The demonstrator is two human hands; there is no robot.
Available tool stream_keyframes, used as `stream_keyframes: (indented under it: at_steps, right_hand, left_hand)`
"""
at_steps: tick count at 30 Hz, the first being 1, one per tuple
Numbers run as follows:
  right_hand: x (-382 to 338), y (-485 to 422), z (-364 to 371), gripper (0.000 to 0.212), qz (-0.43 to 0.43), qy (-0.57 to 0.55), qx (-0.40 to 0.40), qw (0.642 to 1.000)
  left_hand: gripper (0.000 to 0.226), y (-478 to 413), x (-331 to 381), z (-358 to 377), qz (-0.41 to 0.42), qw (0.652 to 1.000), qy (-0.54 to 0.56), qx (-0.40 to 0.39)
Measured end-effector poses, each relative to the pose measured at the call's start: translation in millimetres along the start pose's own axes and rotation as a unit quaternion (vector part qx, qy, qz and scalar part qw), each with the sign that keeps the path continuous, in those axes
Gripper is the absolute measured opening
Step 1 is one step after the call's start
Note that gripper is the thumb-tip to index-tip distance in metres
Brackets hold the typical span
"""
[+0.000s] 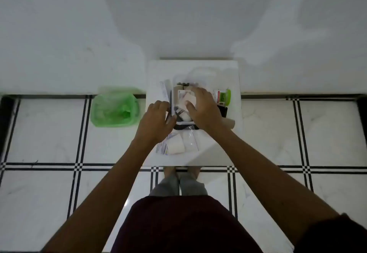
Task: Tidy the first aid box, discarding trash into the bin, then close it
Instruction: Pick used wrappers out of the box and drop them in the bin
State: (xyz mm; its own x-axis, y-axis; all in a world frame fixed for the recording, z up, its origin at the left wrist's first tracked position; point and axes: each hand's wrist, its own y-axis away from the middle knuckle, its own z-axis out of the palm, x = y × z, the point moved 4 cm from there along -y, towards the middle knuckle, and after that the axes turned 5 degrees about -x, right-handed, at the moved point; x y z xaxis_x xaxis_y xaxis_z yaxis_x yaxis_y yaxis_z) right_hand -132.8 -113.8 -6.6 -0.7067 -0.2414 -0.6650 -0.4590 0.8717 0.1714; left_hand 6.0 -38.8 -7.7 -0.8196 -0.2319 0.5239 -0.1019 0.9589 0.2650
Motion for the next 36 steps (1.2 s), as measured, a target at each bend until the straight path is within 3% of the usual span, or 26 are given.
stream_keyframes:
  at_steps: [2,5,8,11,15,18,22,25,28,32,36]
  right_hand:
    - [3,-15,8,0.047,-0.013,0.04,-0.024,0.999]
    - [10,-39,23,0.052,0.002,0.165,-0.082,0.983]
    - [24,-61,36,0.063,0.049,0.336,-0.126,0.932]
    - [39,-74,46,0.075,0.077,0.407,-0.149,0.898]
    - [49,-79,48,0.08,0.073,0.432,-0.123,0.891]
    - [51,-82,48,0.085,0.062,0.428,-0.124,0.893]
    - [49,-88,48,0.068,0.052,0.432,-0.118,0.893]
    - [45,-89,49,0.059,-0.006,0.446,-0.127,0.886]
    - [38,-88,48,0.055,-0.063,0.453,-0.135,0.879]
    - [35,-85,45,0.052,-0.094,0.447,-0.118,0.882]
    - [35,-85,32,0.039,-0.084,0.452,-0.105,0.882]
  left_hand:
    - [0.026,-7,-4,15,0.001,1.0,-0.011,-0.021]
    - [0.027,-7,-10,49,-0.044,0.992,-0.03,-0.115]
    - [0.034,-8,-12,76,-0.071,0.986,-0.058,-0.137]
    - [0.042,-11,-18,96,-0.101,0.98,-0.101,-0.138]
    - [0.063,-7,-20,117,-0.096,0.971,-0.162,-0.147]
    - [0.064,-7,-21,128,-0.075,0.967,-0.191,-0.151]
    - [0.064,-5,-27,136,-0.059,0.969,-0.198,-0.137]
    - [0.066,-8,-29,139,-0.038,0.97,-0.191,-0.145]
    - [0.053,-10,-26,137,-0.021,0.972,-0.192,-0.133]
    - [0.017,-7,-18,131,-0.004,0.975,-0.187,-0.121]
    - [0.02,-5,-14,121,-0.009,0.981,-0.123,-0.149]
